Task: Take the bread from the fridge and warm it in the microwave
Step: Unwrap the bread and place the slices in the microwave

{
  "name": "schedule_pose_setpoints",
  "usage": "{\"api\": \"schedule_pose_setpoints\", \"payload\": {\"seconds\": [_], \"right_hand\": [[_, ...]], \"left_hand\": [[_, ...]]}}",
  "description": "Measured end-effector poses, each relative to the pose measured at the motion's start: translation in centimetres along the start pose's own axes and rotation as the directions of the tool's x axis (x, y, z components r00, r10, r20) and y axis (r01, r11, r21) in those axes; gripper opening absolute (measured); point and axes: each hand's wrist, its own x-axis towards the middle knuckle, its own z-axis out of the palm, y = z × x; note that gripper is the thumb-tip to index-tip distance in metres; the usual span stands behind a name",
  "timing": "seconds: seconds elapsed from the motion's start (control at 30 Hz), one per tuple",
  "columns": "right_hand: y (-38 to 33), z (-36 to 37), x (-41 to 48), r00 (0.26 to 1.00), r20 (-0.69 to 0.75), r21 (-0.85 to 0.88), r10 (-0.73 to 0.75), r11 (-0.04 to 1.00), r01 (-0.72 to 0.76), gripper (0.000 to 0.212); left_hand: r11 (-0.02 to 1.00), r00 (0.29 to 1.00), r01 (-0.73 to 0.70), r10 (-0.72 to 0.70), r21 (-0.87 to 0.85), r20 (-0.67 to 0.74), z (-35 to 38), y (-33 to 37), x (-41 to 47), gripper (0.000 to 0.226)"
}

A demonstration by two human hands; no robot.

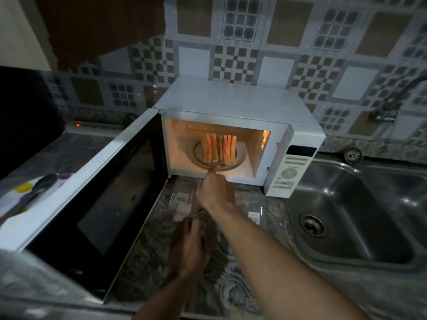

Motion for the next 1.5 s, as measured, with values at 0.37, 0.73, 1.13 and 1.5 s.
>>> {"api": "schedule_pose_setpoints", "payload": {"seconds": [0.37,0.73,1.13,1.5], "right_hand": [[-0.2,5.4,-2.6,0.988,0.140,0.026,0.070,0.997,-0.075,0.061],[1.8,8.0,-3.2,0.984,0.154,0.053,0.091,0.994,-0.100,0.030],[2.5,8.9,-3.7,0.962,0.210,0.239,0.175,0.945,-0.224,0.051],[2.5,9.7,-4.5,0.962,0.171,0.293,0.211,0.922,-0.254,0.034]], "left_hand": [[0.771,0.788,0.510,-0.596,-0.381,-0.154,-3.3,-1.6,4.0,0.030],[0.812,0.834,0.547,-0.549,-0.201,0.051,-2.9,-3.0,4.6,0.030],[0.717,0.772,0.612,-0.633,-0.335,0.055,-2.5,-3.4,5.0,0.023],[0.763,0.792,0.588,-0.610,-0.267,0.002,-2.8,-3.2,4.7,0.020]]}}
